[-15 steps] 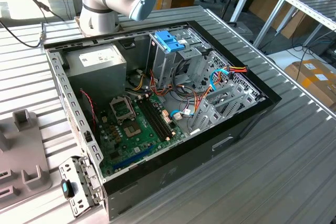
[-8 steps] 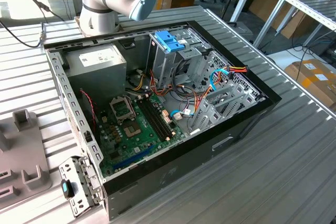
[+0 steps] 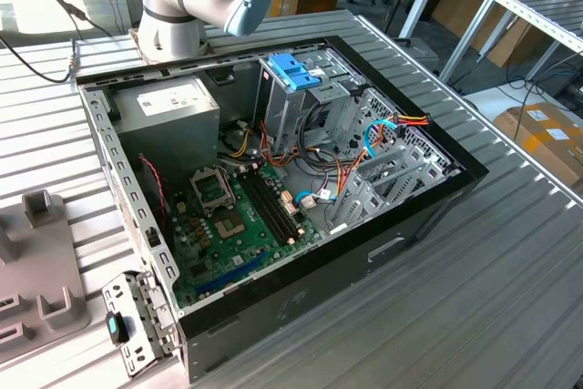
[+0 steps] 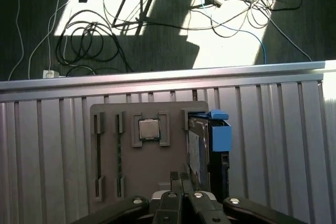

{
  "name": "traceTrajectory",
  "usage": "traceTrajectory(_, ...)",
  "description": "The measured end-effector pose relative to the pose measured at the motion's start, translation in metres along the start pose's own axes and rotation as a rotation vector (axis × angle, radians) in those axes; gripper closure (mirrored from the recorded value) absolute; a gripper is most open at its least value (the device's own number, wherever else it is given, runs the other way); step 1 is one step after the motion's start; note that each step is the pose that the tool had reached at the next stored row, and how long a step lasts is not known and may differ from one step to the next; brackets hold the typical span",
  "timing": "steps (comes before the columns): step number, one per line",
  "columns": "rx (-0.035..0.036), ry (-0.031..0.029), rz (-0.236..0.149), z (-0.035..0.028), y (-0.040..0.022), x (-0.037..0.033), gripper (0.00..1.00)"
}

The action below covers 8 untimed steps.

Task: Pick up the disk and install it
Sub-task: 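Pick up the disk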

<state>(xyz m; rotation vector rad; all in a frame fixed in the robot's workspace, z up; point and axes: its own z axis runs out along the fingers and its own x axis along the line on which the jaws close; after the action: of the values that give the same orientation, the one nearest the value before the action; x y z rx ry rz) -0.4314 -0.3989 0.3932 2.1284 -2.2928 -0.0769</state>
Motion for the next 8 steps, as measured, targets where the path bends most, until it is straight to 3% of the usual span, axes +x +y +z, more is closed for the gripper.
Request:
traceTrajectory(3,0.0,0.0,0.0,0.0,0.0,0.0,0.71)
traceTrajectory(4,0.0,0.0,-0.001,0.0,0.0,0.0,0.58)
traceTrajectory(5,0.0,0.0,-0.001,0.0,0.0,0.0,0.58)
traceTrajectory(6,0.0,0.0,-0.001,0.0,0.0,0.0,0.52)
traceTrajectory(8,0.0,0.0,-0.001,0.0,0.0,0.0,0.52)
